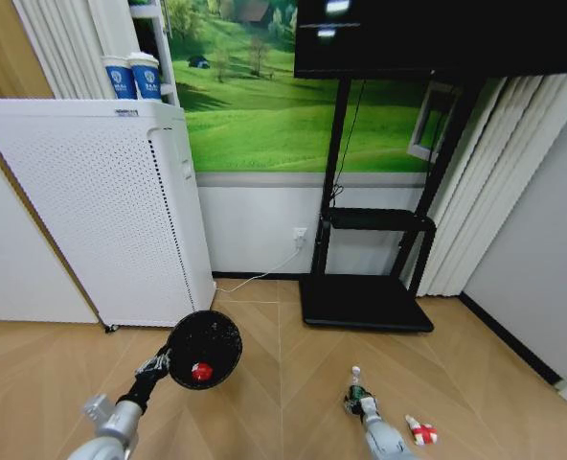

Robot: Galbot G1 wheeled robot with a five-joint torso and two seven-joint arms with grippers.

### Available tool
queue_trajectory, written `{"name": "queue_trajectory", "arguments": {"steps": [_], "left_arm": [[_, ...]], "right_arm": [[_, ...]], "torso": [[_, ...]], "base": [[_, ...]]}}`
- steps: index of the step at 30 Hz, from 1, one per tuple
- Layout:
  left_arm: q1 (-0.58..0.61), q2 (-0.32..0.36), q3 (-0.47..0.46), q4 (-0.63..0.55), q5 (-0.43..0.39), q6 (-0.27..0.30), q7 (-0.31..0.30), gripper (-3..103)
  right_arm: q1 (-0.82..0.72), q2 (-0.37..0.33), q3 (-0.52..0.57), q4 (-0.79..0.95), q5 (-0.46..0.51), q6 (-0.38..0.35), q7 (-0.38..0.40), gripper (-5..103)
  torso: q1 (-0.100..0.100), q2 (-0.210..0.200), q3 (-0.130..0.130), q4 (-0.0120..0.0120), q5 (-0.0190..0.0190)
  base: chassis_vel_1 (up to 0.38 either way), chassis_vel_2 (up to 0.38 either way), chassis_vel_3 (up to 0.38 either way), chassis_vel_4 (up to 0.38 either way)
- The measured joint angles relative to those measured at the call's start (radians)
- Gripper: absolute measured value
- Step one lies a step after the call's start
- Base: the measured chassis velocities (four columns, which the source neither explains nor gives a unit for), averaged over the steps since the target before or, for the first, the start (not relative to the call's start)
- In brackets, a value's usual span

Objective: Pick up the trash bin and place the garbage on the floor into it.

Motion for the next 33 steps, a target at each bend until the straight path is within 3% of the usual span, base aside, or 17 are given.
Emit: {"name": "queue_trajectory", "arguments": {"steps": [10,11,12,13,14,18,20,21,26,29,33], "left_arm": [[-0.018,0.010,0.008,0.020,-0.003,-0.001,-0.002,7],[-0.024,0.015,0.012,0.029,-0.004,-0.001,-0.002,7],[-0.036,0.024,0.022,0.045,-0.003,-0.001,-0.005,7],[-0.036,0.024,0.022,0.045,-0.003,-0.001,-0.005,7],[-0.052,0.034,0.039,0.062,-0.001,-0.001,-0.015,7],[-0.110,0.054,0.084,0.126,0.002,-0.001,-0.047,7],[-0.130,0.062,0.102,0.150,0.001,-0.001,-0.053,7],[-0.155,0.073,0.128,0.180,-0.001,0.001,-0.059,7],[-0.206,0.097,0.183,0.228,-0.006,0.006,-0.061,7],[-0.254,0.126,0.236,0.260,-0.010,0.012,-0.061,7],[-0.318,0.166,0.313,0.283,-0.011,0.032,-0.054,7]], "right_arm": [[-0.030,-0.023,0.012,0.041,0.020,0.021,-0.006,35],[-0.038,-0.028,0.017,0.063,0.031,0.048,-0.005,32],[-0.046,-0.029,0.022,0.084,0.031,0.138,0.008,28],[-0.046,-0.029,0.022,0.084,0.031,0.138,0.008,28],[-0.063,-0.033,0.031,0.135,0.028,0.199,0.013,26],[-0.139,-0.072,0.047,0.409,0.099,0.265,-0.004,25],[-0.175,-0.093,0.054,0.510,0.126,0.268,-0.017,25],[-0.218,-0.116,0.062,0.614,0.155,0.268,-0.030,25],[-0.310,-0.151,0.081,0.807,0.201,0.259,-0.056,25],[-0.391,-0.165,0.087,0.931,0.215,0.261,-0.088,25],[-0.503,-0.152,0.075,1.055,0.169,0.345,-0.167,25]], "torso": [[0.000,0.000,0.000,-0.0002,0.0001],[0.000,0.000,0.000,-0.0001,0.0001],[0.000,0.000,0.000,-0.0001,0.0002],[0.000,0.000,0.000,-0.0001,0.0002],[0.000,0.000,0.000,0.0003,0.0009],[0.000,0.000,0.000,0.0000,0.0001],[0.000,0.000,0.000,0.0009,0.0006],[0.000,0.000,0.000,0.0000,-0.0005],[0.000,0.000,0.000,0.0001,-0.0004],[0.000,0.000,0.000,-0.0002,-0.0003],[0.000,0.000,0.000,0.0000,-0.0001]], "base": [[0.000,0.000,0.000,0.000],[0.000,0.000,0.000,0.000],[0.000,0.000,0.000,0.000],[0.000,0.000,0.000,0.000],[0.000,0.000,0.000,0.000],[0.000,0.000,0.000,0.000],[0.000,0.000,0.000,0.000],[0.000,0.000,0.000,0.000],[0.000,0.000,0.000,0.000],[0.000,0.000,0.000,0.000],[0.000,0.000,0.000,0.000]]}}
